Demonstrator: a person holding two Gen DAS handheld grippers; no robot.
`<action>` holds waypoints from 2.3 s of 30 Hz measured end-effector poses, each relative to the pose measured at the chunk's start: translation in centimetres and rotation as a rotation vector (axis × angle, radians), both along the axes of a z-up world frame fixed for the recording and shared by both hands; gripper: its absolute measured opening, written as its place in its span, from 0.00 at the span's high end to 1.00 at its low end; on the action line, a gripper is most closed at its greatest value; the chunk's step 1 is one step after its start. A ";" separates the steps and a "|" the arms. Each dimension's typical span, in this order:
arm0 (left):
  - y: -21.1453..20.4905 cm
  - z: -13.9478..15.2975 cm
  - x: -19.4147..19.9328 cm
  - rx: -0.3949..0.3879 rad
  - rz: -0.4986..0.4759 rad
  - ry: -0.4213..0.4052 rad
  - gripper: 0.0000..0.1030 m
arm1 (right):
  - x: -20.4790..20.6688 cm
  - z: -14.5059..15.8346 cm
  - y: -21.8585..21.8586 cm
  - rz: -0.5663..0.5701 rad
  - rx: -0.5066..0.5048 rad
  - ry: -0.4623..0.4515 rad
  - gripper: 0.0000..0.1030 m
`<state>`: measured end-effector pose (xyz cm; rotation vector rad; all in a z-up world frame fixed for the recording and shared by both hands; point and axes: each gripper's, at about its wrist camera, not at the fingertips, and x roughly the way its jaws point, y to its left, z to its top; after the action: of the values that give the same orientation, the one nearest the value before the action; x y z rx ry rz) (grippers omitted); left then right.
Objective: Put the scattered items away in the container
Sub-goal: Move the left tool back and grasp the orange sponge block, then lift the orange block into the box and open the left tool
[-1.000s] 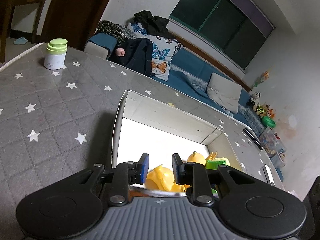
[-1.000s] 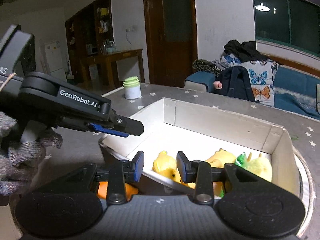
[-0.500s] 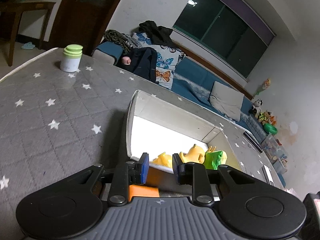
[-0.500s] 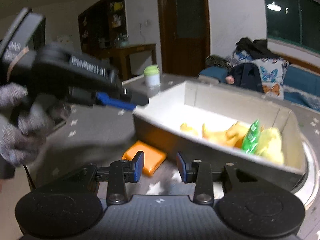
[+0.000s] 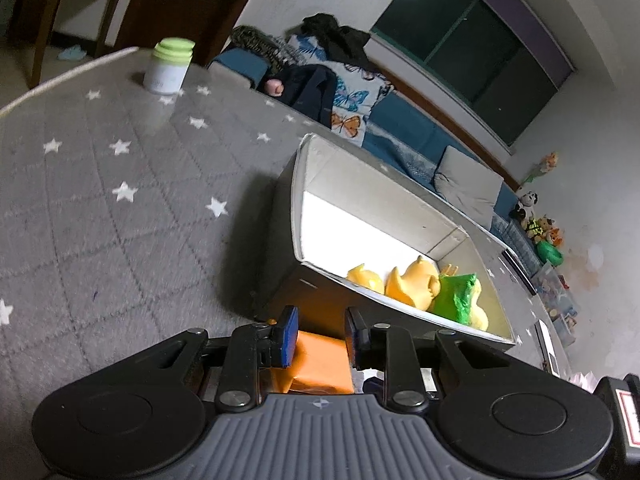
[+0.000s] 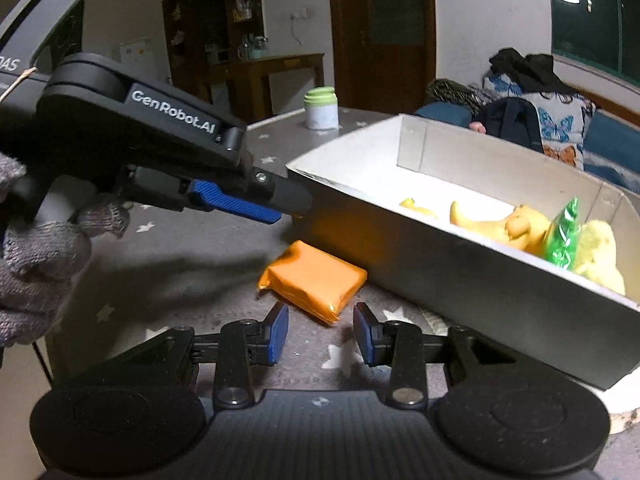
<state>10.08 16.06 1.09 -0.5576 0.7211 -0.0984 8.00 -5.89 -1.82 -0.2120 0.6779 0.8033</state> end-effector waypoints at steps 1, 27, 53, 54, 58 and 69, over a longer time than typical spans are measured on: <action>0.2 -0.2 0.2 -0.014 0.004 0.010 0.74 | 0.2 -0.1 0.1 0.001 -0.003 0.003 0.65; 2.9 -4.1 1.9 -0.211 0.087 0.140 0.73 | 0.9 -0.9 1.5 0.021 -0.041 0.000 0.71; 1.0 -3.2 -0.5 -0.213 0.027 0.110 0.76 | -1.3 -0.1 -0.3 0.012 -0.051 -0.054 0.73; 0.8 -2.9 -0.7 -0.209 0.022 0.102 0.77 | -1.5 0.1 -0.5 0.009 -0.044 -0.058 0.73; -0.1 -1.5 -1.1 -0.198 0.002 0.062 0.77 | -2.3 1.1 -1.5 -0.005 -0.021 -0.085 0.73; -1.9 2.9 -0.2 -0.171 -0.055 -0.076 0.78 | -2.5 4.4 -3.1 -0.069 0.035 -0.227 0.73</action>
<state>9.92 14.15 4.00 -0.6933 0.6579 -0.2327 5.48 -9.03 2.57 -0.2425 0.4541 0.7122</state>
